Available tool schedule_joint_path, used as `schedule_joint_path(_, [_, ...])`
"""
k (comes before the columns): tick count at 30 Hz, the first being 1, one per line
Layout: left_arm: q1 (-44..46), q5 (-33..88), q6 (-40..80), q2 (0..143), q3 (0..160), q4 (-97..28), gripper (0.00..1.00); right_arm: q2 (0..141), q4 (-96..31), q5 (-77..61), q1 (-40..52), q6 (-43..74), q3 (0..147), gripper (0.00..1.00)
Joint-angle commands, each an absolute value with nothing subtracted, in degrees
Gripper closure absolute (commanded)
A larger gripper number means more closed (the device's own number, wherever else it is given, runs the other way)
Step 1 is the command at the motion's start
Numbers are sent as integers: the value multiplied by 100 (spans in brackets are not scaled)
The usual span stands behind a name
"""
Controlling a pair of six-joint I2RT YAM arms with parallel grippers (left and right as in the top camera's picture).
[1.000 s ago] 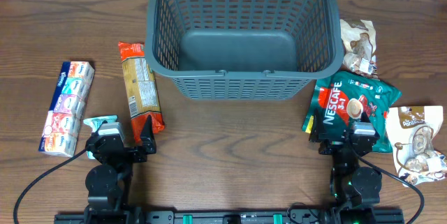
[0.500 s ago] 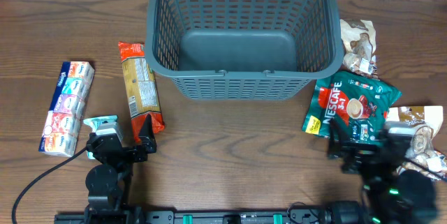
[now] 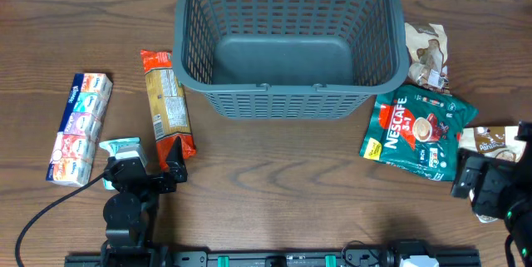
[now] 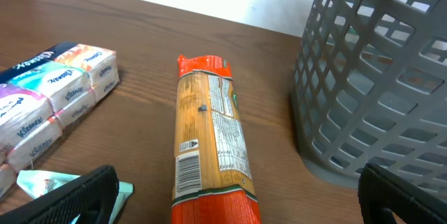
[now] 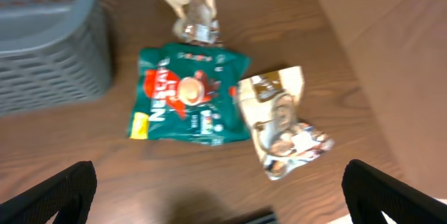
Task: Pack container
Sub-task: 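Move the right gripper right toward the beige Pantree snack bag, then lower the right gripper and grasp the beige Pantree snack bag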
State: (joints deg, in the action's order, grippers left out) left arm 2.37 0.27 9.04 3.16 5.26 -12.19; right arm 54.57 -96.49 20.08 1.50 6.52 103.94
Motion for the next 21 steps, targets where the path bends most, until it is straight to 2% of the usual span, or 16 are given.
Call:
schedule_joint_path(1, [255, 86, 934, 325, 392, -1273, 1, 5472, -9730, 2399, 104, 21, 10525, 1])
schedule_joint_path(6, [255, 86, 934, 325, 392, -1273, 1, 5551, -9730, 2397, 95, -543, 10523, 1])
schedule_joint_path(10, [255, 86, 934, 325, 392, -1273, 1, 5717, -9727, 2418, -237, -244, 10523, 1])
schedule_joint_path(15, [255, 86, 934, 325, 392, -1275, 1, 6156, -9605, 2298, -1157, -174, 10521, 1])
schedule_joint_path(21, [255, 86, 934, 325, 392, -1275, 1, 6641, -9050, 1074, -2327, -491, 10521, 1])
